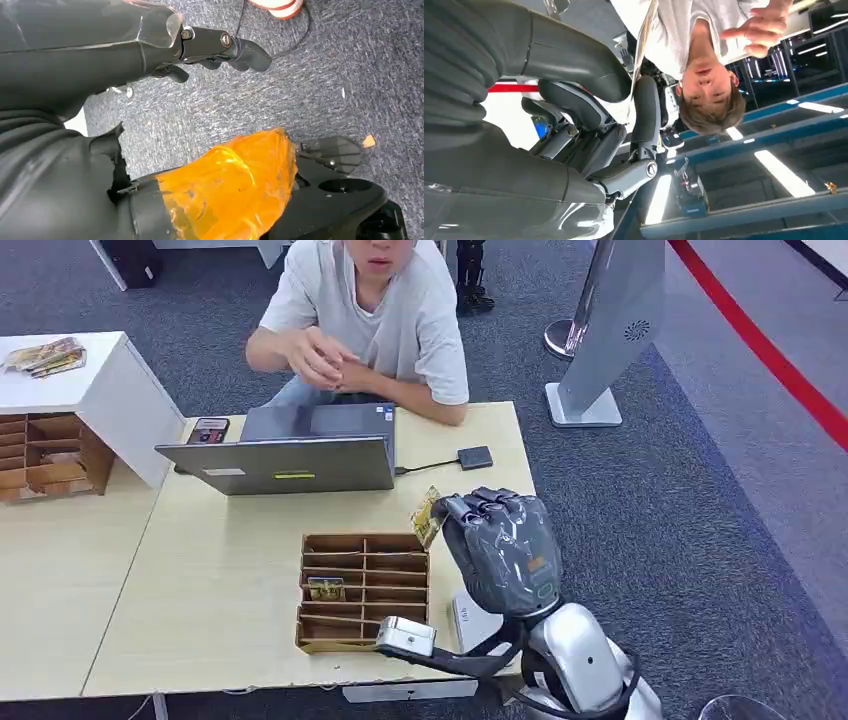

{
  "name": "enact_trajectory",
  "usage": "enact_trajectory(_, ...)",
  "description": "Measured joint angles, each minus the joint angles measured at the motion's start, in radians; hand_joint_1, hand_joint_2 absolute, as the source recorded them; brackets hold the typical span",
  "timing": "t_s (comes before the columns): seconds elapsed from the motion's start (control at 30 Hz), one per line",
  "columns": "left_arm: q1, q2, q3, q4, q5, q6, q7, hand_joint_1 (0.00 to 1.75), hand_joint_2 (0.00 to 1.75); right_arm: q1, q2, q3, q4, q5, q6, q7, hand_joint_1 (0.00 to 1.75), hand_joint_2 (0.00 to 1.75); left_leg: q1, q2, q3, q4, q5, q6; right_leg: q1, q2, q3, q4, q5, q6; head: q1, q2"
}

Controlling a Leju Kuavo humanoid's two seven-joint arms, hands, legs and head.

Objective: Pass the card to the sensor for recognition and then transmit it.

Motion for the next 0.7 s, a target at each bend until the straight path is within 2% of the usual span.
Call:
enact_trajectory(0.2, -0.002, 0.000, 0.006, 0.000, -0.036, -0.006, -0.003, 0.00, 0.00, -0.044, -0.002, -0.012, 0.000, 0.000, -0.019, -0.011, 1.75, 1.75, 0.000, 0.000, 0.000, 0.000, 0.000, 0.000, 0.000, 0.000, 0.000, 0.000, 0.000, 0.000, 0.000, 0.000)
enact_trajectory(0.4, -0.016, 0.000, 0.006, 0.000, -0.091, -0.013, -0.001, 0.00, 0.00, -0.133, 0.001, -0.039, 0.040, 0.001, -0.003, -0.011, 1.75, 1.75, 0.000, 0.000, 0.000, 0.000, 0.001, 0.000, 0.000, 0.000, 0.000, 0.000, 0.001, 0.000, 0.000, 0.000)
enact_trajectory(0.7, -0.037, 0.000, -0.013, 0.000, -0.148, -0.030, 0.024, 0.00, 0.00, -0.233, 0.031, -0.086, 0.156, 0.005, 0.091, 0.023, 1.75, 1.75, 0.000, 0.000, 0.000, 0.000, 0.002, 0.000, 0.000, 0.000, 0.000, 0.000, 0.001, 0.000, 0.000, 0.000)
